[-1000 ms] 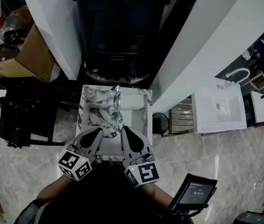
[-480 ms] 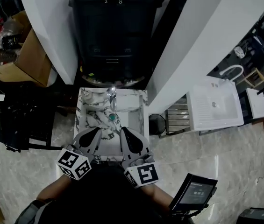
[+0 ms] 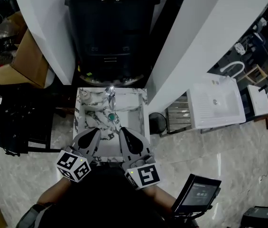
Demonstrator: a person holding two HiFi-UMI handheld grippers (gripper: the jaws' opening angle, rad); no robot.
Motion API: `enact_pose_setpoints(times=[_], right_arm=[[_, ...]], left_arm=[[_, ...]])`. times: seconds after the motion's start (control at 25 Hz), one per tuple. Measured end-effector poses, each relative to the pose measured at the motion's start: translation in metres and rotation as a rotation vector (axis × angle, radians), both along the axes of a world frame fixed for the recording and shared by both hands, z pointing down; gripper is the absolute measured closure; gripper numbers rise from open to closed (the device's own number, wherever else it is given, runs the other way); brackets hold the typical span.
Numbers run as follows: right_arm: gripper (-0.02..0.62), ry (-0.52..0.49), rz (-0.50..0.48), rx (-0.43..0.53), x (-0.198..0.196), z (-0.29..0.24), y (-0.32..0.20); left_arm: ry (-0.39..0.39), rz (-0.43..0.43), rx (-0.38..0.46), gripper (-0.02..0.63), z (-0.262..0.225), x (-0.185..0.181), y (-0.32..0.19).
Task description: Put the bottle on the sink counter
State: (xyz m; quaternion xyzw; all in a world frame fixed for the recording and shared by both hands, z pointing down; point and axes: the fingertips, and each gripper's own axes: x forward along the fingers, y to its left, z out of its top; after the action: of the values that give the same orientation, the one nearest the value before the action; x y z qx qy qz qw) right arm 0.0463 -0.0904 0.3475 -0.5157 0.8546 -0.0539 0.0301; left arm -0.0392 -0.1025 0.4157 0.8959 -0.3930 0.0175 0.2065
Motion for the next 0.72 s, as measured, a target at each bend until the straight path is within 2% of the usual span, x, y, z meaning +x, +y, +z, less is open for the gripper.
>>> enact_pose_setpoints(times=[0.36,0.72], right_arm=[[0.600,0.023,-0.018,-0.073,-0.005,0.010,-0.001],[0.600,0.003,0.024,-0.058,0.010,0.011,-0.006]], left_arm=[[0.011,-0.001,-0.012,0.603,0.001,-0.004,-0.004],[0.023,0.055,-0.029,0.603,0.005,0.019,-0.008]])
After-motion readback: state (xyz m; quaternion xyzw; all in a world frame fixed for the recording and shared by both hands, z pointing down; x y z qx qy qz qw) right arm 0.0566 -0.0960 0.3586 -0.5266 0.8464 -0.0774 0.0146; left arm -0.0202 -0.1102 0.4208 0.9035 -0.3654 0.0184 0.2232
